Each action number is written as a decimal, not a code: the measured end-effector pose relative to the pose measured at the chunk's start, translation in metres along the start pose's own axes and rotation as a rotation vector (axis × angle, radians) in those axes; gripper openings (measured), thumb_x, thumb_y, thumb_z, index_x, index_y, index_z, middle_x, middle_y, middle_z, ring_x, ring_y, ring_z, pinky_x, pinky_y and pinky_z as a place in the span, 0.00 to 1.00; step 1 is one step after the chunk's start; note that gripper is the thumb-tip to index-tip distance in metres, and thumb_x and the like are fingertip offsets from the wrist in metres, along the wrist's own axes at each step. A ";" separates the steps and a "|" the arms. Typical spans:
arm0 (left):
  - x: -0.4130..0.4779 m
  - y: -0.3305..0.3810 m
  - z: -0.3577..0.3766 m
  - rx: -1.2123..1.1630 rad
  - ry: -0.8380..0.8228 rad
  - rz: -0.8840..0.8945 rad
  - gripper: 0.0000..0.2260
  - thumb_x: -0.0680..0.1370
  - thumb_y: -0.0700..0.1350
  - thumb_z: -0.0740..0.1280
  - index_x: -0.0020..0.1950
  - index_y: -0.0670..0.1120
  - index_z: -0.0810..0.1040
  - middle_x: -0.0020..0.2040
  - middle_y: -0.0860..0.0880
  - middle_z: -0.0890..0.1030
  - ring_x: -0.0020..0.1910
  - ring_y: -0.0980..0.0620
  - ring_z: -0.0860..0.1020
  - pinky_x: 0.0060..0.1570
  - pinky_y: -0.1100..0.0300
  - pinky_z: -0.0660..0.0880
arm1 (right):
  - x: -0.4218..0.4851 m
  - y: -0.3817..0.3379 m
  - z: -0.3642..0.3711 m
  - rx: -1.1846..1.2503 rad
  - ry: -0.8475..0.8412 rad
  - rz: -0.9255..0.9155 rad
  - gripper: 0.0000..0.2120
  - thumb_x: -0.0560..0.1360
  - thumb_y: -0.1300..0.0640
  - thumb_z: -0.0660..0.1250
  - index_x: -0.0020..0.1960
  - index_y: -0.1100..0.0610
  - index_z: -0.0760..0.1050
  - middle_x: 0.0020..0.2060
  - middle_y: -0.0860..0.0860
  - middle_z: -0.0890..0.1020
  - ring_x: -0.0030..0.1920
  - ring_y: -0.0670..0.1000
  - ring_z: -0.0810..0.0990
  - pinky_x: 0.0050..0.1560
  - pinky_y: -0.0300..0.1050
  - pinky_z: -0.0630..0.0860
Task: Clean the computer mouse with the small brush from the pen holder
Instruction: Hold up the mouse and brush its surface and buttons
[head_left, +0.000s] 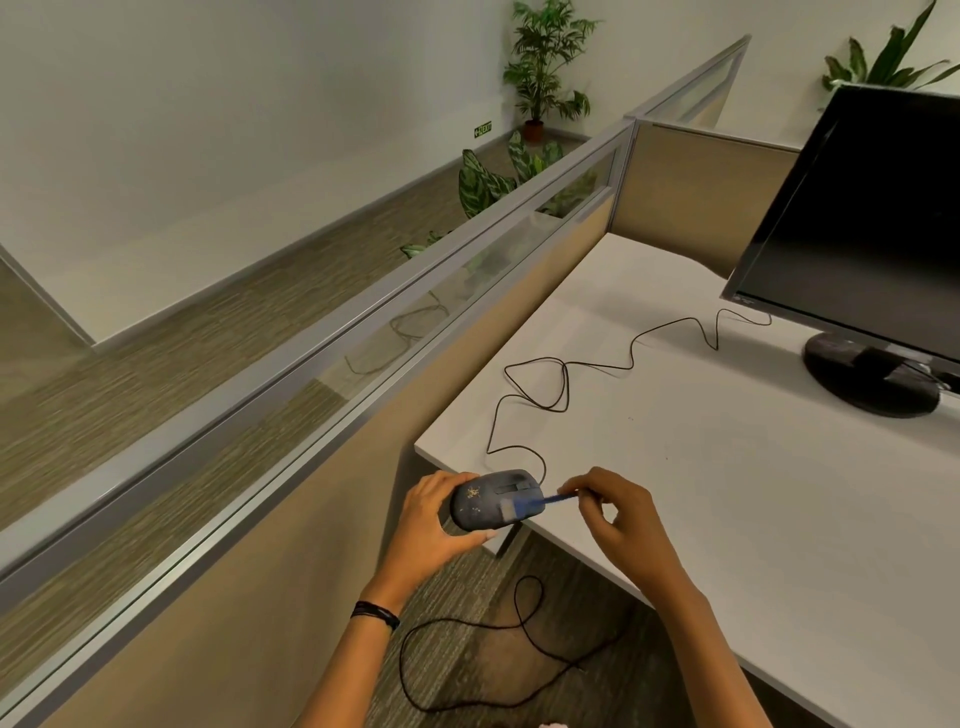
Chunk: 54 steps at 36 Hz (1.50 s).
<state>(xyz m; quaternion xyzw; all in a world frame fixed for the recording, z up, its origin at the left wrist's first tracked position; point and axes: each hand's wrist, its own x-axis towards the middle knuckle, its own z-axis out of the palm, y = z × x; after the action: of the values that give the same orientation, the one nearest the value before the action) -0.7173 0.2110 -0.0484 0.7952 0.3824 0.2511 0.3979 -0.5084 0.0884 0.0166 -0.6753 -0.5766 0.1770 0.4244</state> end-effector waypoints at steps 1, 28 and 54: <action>0.000 0.000 0.000 0.003 0.000 0.002 0.28 0.64 0.55 0.77 0.60 0.59 0.71 0.55 0.57 0.73 0.58 0.55 0.70 0.61 0.50 0.70 | 0.001 -0.001 0.000 0.012 0.003 -0.006 0.19 0.75 0.65 0.61 0.45 0.39 0.74 0.39 0.40 0.79 0.41 0.45 0.78 0.41 0.39 0.76; -0.004 0.003 -0.001 0.072 -0.005 0.089 0.28 0.64 0.55 0.77 0.60 0.61 0.69 0.53 0.67 0.70 0.56 0.66 0.67 0.60 0.57 0.66 | 0.015 -0.010 0.004 0.016 0.052 0.042 0.12 0.75 0.66 0.61 0.44 0.52 0.78 0.38 0.43 0.79 0.41 0.43 0.78 0.41 0.31 0.74; -0.003 0.002 0.008 0.109 0.011 0.123 0.28 0.63 0.61 0.74 0.61 0.62 0.69 0.52 0.69 0.69 0.56 0.70 0.65 0.56 0.68 0.61 | 0.011 -0.026 0.008 0.024 -0.146 -0.080 0.07 0.75 0.58 0.64 0.50 0.49 0.77 0.42 0.44 0.81 0.42 0.45 0.78 0.44 0.35 0.75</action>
<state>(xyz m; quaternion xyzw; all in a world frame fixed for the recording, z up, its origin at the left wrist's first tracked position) -0.7124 0.2043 -0.0512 0.8363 0.3481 0.2581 0.3359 -0.5276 0.1009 0.0347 -0.6320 -0.6301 0.2155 0.3963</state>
